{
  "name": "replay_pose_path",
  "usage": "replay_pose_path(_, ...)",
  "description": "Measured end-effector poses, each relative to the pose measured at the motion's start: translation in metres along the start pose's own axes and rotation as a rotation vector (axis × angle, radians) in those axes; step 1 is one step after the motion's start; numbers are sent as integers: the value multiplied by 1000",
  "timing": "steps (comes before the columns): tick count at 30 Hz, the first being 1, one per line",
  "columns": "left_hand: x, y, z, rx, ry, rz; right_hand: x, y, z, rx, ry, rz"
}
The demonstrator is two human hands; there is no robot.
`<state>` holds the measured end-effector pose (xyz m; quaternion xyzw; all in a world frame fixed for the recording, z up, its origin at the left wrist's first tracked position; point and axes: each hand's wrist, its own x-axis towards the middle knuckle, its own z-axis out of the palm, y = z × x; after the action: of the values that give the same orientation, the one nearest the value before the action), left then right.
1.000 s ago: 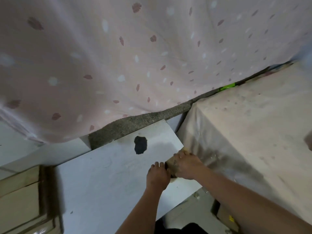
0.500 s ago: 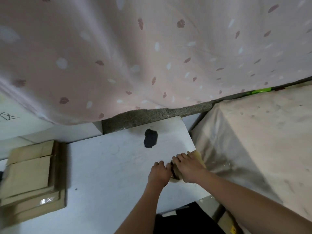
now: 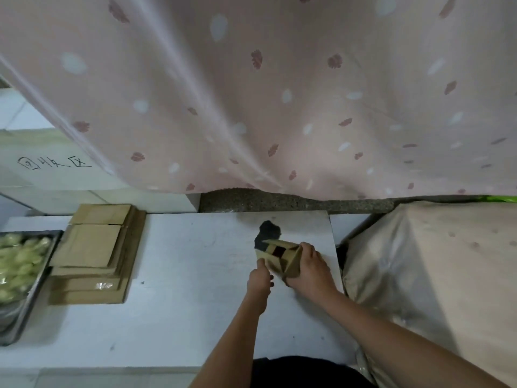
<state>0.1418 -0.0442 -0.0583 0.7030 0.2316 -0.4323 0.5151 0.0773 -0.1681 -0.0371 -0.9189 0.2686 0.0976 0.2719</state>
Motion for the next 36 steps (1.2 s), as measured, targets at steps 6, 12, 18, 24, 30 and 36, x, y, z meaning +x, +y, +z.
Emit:
replay_pose_path(6,1,4,3,-62,21,56,-13,16,15,305,-94,-52)
replay_pose_path(12,5,-10,-1,282,67,145,-30,16,27,680,-269,131)
replay_pose_path(18,5,-20,-7,546,24,188,-24,10,27,586,-292,381)
replay_pose_path(24,-2,-16,-9,653,52,302,-21,-3,26,574,-207,414)
replay_pose_path(30,-5,-15,-20,578,35,368,-24,-2,26,415,-180,351)
replay_pose_path(36,-1,-22,-36,237,-109,163,-19,13,14,282,-112,381)
